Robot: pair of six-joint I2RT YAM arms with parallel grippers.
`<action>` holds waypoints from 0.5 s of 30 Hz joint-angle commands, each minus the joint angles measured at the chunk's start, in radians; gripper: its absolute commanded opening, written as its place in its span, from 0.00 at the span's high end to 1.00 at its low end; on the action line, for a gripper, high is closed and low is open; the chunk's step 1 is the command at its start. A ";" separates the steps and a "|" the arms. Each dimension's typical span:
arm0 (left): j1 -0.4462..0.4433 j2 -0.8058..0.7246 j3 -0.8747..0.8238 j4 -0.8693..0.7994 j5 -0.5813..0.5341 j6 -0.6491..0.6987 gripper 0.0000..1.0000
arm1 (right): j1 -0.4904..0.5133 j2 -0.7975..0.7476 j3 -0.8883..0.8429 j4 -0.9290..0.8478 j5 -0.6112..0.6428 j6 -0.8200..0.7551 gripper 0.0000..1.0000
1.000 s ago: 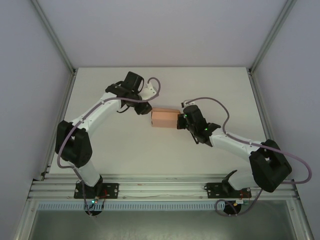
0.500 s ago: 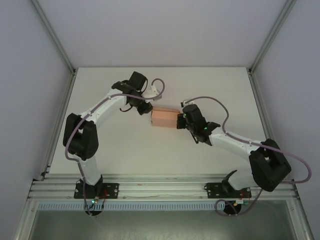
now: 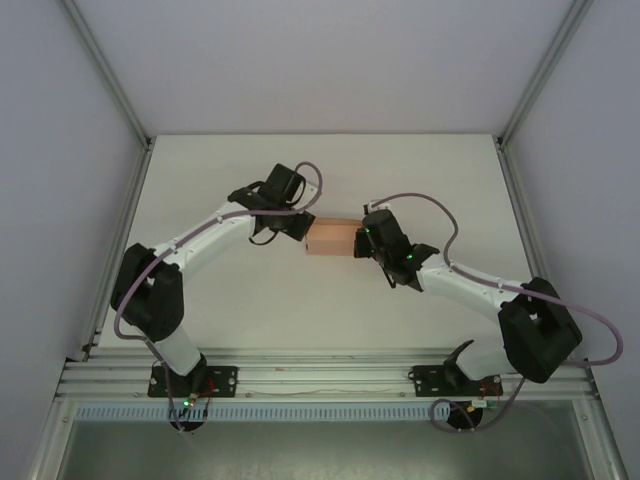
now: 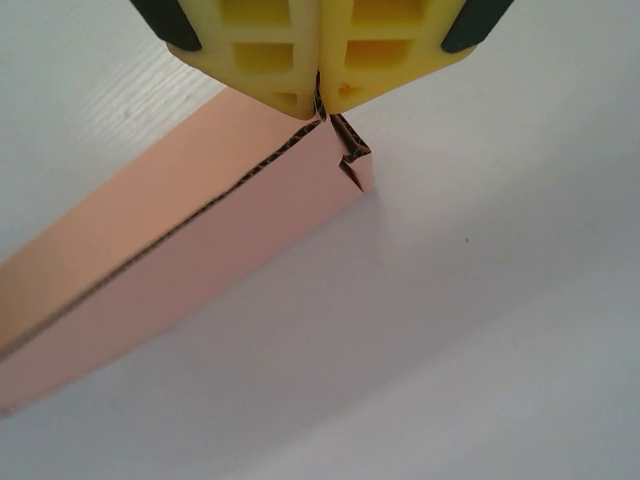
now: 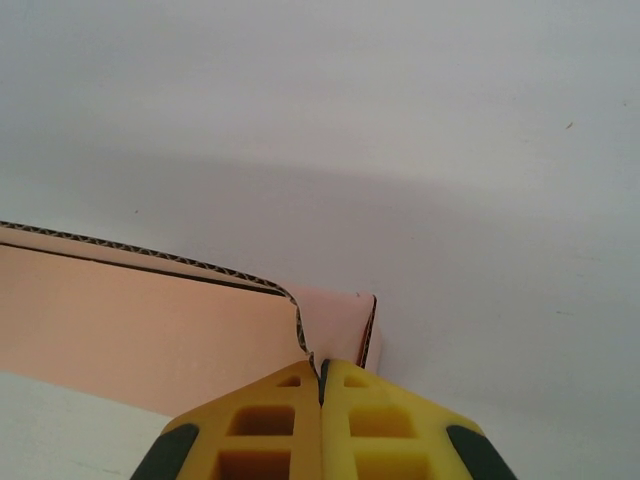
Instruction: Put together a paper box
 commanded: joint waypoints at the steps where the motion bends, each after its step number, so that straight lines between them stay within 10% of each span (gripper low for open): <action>1: -0.028 0.032 -0.005 0.066 0.037 -0.244 1.00 | 0.019 0.049 -0.023 -0.158 -0.040 0.041 1.00; 15: -0.048 -0.024 -0.303 0.276 -0.114 -0.191 1.00 | 0.025 0.039 -0.094 -0.057 -0.053 -0.007 1.00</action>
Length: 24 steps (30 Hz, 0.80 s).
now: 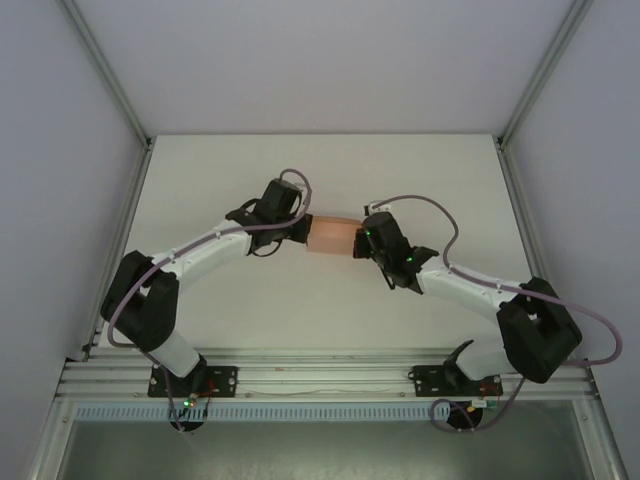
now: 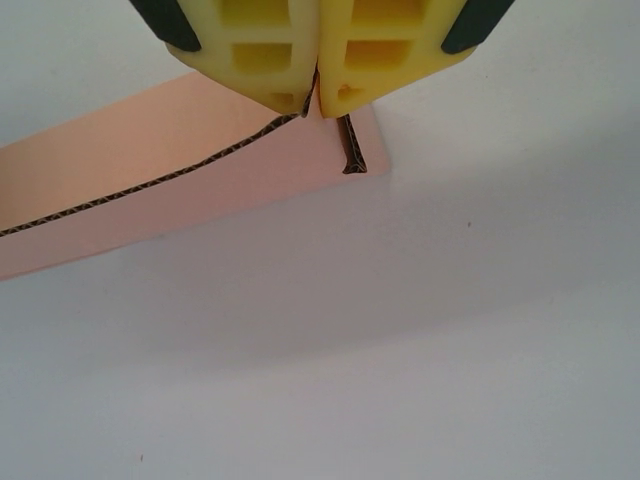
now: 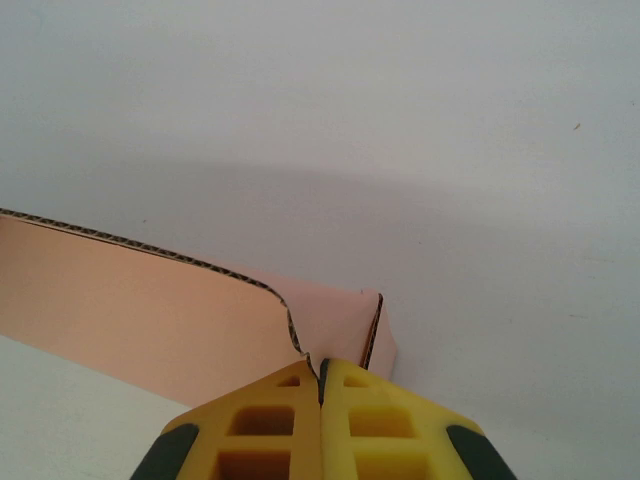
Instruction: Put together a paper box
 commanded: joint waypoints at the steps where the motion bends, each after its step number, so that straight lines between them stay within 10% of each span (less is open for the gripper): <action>1: -0.025 0.053 -0.060 -0.056 -0.056 0.036 1.00 | 0.020 0.044 -0.052 -0.133 -0.055 -0.025 1.00; 18: -0.036 0.052 -0.231 0.085 0.020 -0.037 1.00 | 0.021 0.021 -0.135 -0.008 -0.046 -0.056 1.00; 24: -0.036 0.062 -0.205 0.068 0.036 -0.032 1.00 | 0.019 -0.078 -0.060 -0.087 0.043 -0.016 0.80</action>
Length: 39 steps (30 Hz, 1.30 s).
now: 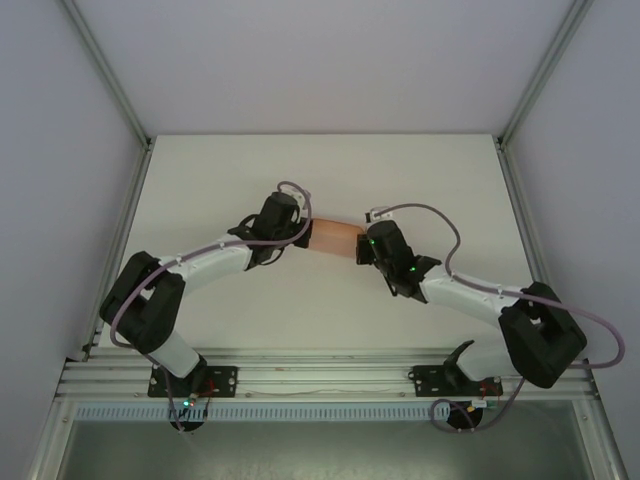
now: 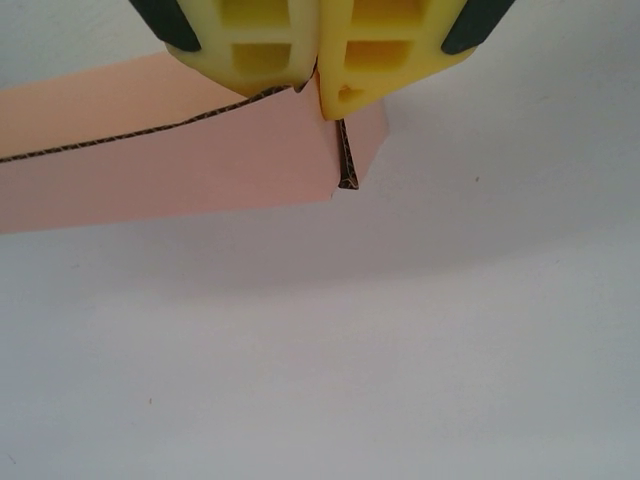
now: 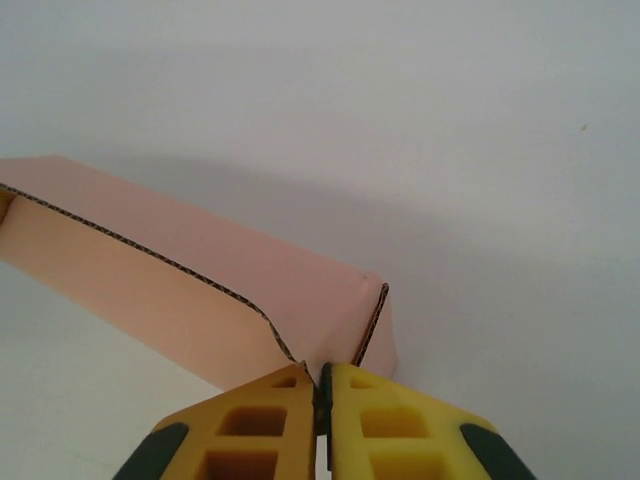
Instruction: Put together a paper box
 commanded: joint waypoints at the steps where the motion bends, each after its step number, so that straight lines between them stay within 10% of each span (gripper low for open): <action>1: -0.022 0.061 -0.053 -0.208 0.072 -0.011 1.00 | 0.008 -0.046 0.045 -0.179 0.051 0.020 0.72; 10: -0.024 0.052 0.012 -0.278 0.074 0.021 1.00 | -0.021 -0.092 0.145 -0.187 0.004 -0.009 0.37; 28: -0.030 0.039 0.060 -0.321 0.062 0.021 0.99 | -0.093 0.056 0.092 -0.164 -0.070 0.030 0.39; 39: -0.031 -0.134 0.094 -0.349 0.161 0.040 0.46 | -0.093 0.105 0.033 -0.156 -0.061 0.072 0.41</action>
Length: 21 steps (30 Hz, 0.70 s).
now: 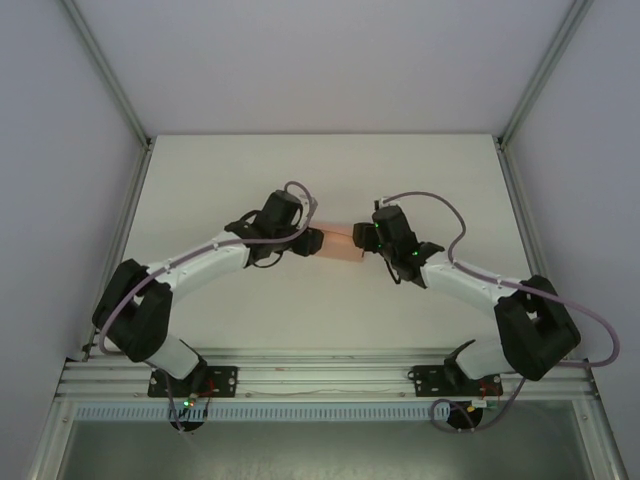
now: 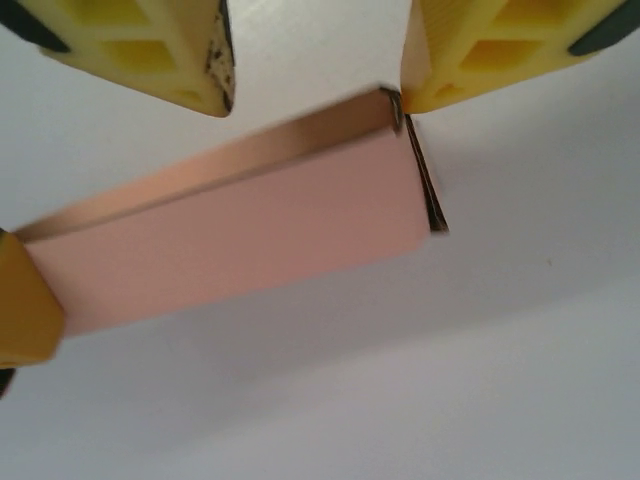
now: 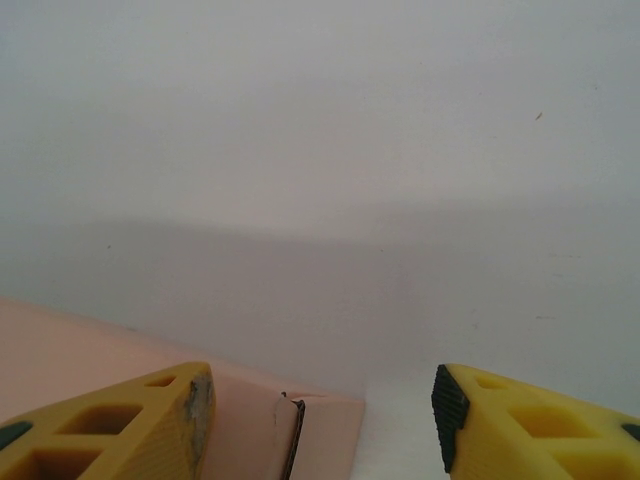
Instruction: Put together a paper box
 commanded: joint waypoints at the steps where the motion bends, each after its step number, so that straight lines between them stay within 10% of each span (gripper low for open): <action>1: -0.004 -0.074 0.021 -0.084 0.041 0.001 0.41 | 0.003 0.046 -0.059 -0.088 -0.001 0.008 0.41; 7: 0.028 -0.075 0.092 -0.169 -0.071 -0.095 0.08 | 0.003 0.068 -0.087 -0.064 -0.008 0.028 0.43; 21: 0.225 0.175 0.074 0.078 0.363 -0.161 0.23 | 0.000 0.111 -0.115 -0.041 0.017 0.054 0.44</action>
